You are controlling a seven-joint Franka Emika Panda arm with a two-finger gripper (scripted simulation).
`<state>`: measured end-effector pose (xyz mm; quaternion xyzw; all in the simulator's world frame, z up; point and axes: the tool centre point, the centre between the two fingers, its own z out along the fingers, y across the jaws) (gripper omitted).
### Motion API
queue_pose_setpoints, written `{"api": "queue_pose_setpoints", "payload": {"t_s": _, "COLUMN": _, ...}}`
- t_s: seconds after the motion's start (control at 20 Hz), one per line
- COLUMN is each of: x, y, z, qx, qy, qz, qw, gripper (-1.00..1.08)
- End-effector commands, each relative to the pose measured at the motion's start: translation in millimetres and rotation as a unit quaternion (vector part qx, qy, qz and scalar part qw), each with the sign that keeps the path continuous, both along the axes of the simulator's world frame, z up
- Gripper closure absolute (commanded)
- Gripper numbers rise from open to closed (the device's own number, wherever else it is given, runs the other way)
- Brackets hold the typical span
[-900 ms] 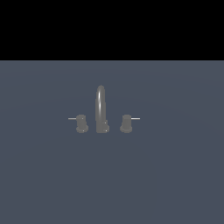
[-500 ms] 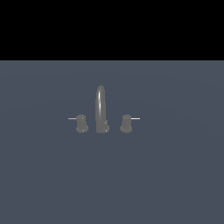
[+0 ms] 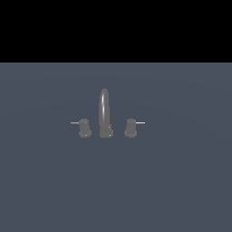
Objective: Turn on the faucet by rotating a designated handle.
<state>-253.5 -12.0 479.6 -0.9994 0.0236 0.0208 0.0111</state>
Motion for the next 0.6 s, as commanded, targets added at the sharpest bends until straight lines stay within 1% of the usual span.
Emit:
{"api": "queue_pose_setpoints", "payload": {"t_s": 0.0, "x": 5.9, "y": -0.7, "z": -2.2, "qx": -0.001, "qy": 0.000, "qz": -0.010, "qw": 0.9999, "gripper": 1.08}}
{"api": "queue_pose_setpoints", "payload": {"t_s": 0.25, "x": 26.4, "y": -3.2, "z": -9.9, "qx": -0.006, "qy": 0.000, "qz": -0.046, "qw": 0.9989, "gripper": 1.08}}
{"api": "queue_pose_setpoints", "payload": {"t_s": 0.55, "x": 63.9, "y": -8.4, "z": -27.5, "qx": -0.014, "qy": -0.001, "qz": -0.110, "qw": 0.9938, "gripper": 1.08}}
